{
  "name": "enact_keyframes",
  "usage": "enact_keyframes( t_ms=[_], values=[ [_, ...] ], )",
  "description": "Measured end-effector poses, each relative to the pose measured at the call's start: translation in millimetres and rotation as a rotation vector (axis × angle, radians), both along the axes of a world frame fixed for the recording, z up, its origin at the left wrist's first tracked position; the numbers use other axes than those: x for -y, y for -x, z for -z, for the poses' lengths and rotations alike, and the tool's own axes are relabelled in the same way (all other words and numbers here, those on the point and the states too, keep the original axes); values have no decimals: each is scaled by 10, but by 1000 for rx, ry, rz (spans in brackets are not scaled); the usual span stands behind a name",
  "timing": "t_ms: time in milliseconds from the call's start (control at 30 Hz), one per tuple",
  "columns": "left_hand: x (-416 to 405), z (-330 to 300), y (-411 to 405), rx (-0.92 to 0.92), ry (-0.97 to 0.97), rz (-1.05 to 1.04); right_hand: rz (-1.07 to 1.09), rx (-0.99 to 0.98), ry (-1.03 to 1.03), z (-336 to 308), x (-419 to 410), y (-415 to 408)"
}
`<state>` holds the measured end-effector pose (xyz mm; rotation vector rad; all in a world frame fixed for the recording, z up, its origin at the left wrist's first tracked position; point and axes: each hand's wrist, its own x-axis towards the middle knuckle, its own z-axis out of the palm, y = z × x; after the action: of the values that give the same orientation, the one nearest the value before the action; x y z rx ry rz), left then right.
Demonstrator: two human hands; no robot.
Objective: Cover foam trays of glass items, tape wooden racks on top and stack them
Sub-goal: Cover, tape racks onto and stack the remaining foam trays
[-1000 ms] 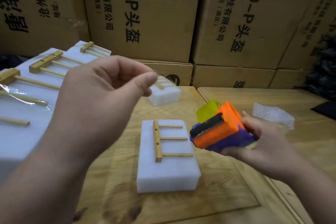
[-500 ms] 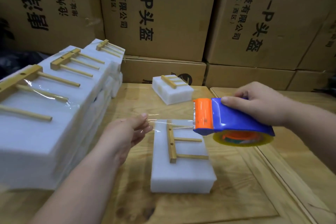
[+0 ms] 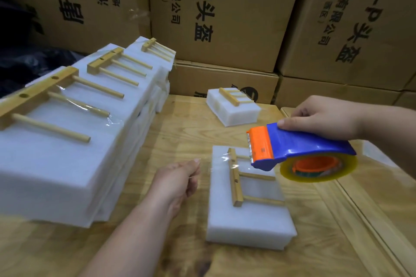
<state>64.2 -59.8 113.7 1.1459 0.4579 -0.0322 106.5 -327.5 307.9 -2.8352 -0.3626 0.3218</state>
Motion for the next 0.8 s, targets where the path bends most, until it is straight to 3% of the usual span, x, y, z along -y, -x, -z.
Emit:
enact_keyframes(
  t_ms=[233, 433, 800],
  values=[
    [50, 123, 1, -52, -40, -25, -13, -33, 44, 9, -47, -41],
    [59, 192, 3, 39, -405, 2, -23, -3, 68, 12, -97, -60],
    [77, 303, -43, 35, -631, 49, -10, -8, 118, 66, -176, -116]
  ],
)
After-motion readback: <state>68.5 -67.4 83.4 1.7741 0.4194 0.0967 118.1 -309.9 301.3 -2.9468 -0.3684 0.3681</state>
